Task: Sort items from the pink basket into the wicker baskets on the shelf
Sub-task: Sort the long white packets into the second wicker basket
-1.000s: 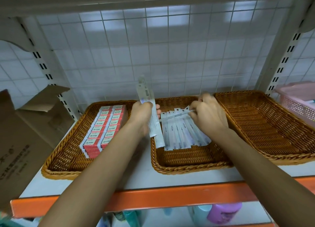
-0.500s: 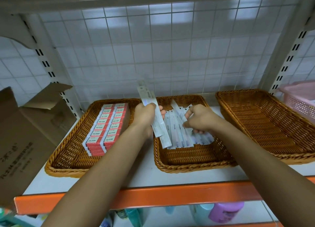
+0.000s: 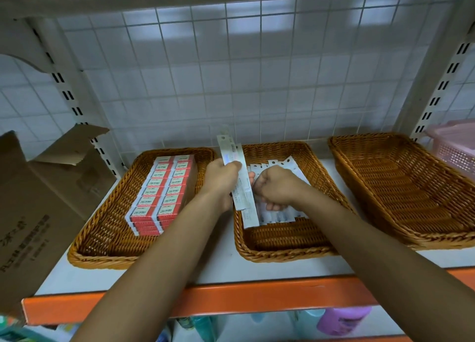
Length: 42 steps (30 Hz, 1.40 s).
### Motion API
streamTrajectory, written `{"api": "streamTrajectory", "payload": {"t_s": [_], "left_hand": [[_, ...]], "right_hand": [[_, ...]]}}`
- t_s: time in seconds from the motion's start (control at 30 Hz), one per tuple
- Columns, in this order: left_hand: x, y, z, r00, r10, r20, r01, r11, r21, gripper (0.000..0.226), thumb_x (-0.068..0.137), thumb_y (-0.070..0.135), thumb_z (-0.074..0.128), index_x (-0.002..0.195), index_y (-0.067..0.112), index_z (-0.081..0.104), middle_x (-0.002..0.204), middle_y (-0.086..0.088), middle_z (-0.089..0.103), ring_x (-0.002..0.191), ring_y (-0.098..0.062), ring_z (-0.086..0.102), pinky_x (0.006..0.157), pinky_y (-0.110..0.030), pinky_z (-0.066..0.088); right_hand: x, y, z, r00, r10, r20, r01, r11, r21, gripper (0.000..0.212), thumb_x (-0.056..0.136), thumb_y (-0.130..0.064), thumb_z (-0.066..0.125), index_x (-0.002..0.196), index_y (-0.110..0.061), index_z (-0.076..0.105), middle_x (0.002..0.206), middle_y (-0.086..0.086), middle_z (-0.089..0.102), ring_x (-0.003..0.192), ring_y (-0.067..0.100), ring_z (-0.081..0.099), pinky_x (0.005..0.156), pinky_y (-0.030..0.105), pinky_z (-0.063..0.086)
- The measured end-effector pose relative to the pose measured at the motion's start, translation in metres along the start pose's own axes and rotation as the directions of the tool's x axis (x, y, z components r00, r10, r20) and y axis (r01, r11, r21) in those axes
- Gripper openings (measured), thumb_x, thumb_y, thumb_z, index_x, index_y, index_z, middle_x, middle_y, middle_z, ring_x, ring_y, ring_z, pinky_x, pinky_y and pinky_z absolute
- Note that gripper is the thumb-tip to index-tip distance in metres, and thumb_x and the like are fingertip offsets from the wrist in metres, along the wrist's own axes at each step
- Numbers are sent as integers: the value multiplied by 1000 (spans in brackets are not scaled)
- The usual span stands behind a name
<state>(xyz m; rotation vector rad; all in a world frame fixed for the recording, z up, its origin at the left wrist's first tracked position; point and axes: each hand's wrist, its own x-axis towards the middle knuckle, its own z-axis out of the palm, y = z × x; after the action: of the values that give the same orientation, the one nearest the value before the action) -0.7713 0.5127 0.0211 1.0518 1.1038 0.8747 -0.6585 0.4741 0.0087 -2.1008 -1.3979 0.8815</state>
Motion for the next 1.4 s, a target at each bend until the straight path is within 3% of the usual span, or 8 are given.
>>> {"api": "streamTrajectory", "payload": {"t_s": [0.23, 0.4, 0.57, 0.8, 0.93, 1.07, 1.3, 1.4], "left_hand": [[4, -4, 3, 997, 76, 35, -80, 985, 150, 14, 95, 5, 51, 89, 11, 63, 90, -12, 67, 73, -22, 65, 63, -32, 55], [7, -6, 3, 996, 85, 7, -85, 981, 176, 18, 95, 5, 51, 110, 6, 61, 100, -14, 66, 83, -25, 66, 69, -36, 56], [12, -9, 2, 995, 92, -27, -83, 969, 235, 30, 94, 8, 54, 124, 8, 56, 114, -13, 65, 91, -29, 67, 77, -44, 58], [10, -9, 5, 997, 82, -3, -81, 992, 100, 13, 97, 3, 44, 106, 7, 53, 87, -11, 67, 72, -18, 68, 67, -29, 59], [8, -7, 7, 998, 64, 4, -64, 995, 78, 26, 99, 2, 37, 125, 8, 41, 90, -14, 63, 69, -18, 67, 58, -23, 58], [6, -8, 8, 996, 87, 15, -88, 987, 133, 28, 99, 1, 37, 126, 6, 42, 85, -13, 62, 66, -17, 67, 58, -23, 58], [4, -6, 7, 995, 99, 25, -102, 983, 153, 11, 98, 1, 39, 96, 9, 47, 81, -8, 60, 67, -18, 66, 65, -26, 58], [4, -8, 7, 994, 98, 47, -105, 977, 187, 25, 100, 10, 41, 124, 8, 47, 88, -6, 61, 69, -16, 68, 65, -25, 59]], "right_hand": [[-6, 6, -17, 996, -93, -10, 83, 835, 545, 20, 99, -20, 48, 90, -7, 60, 70, 6, 60, 51, 10, 54, 45, 18, 44], [-11, 5, -14, 987, -154, 40, 91, 752, 652, 24, 99, -18, 46, 110, -3, 60, 87, 12, 67, 65, 15, 65, 57, 22, 54], [-16, 8, -14, 984, -141, 105, 61, 833, 550, 20, 90, -11, 62, 109, -11, 54, 90, 9, 70, 68, 14, 70, 55, 24, 56], [-7, 6, -17, 995, -13, -98, 65, 830, 554, 11, 98, -10, 39, 89, -14, 45, 96, 13, 59, 69, 20, 66, 62, 33, 54], [5, 10, -19, 966, 81, -245, 51, 872, 487, 12, 99, -19, 40, 89, -14, 45, 89, 8, 51, 65, 15, 54, 56, 27, 49], [17, 10, -15, 969, 124, -212, 2, 858, 513, 16, 98, -11, 37, 101, -8, 52, 89, 9, 50, 73, 17, 51, 66, 29, 50], [34, 18, -1, 965, 61, -256, -11, 982, 191, 11, 86, -5, 59, 85, -15, 61, 102, 7, 57, 95, 29, 63, 84, 43, 55], [38, 20, 4, 940, 13, -342, -56, 992, -116, 10, 85, -9, 63, 93, -13, 68, 101, 7, 64, 91, 25, 62, 78, 34, 55]]}}
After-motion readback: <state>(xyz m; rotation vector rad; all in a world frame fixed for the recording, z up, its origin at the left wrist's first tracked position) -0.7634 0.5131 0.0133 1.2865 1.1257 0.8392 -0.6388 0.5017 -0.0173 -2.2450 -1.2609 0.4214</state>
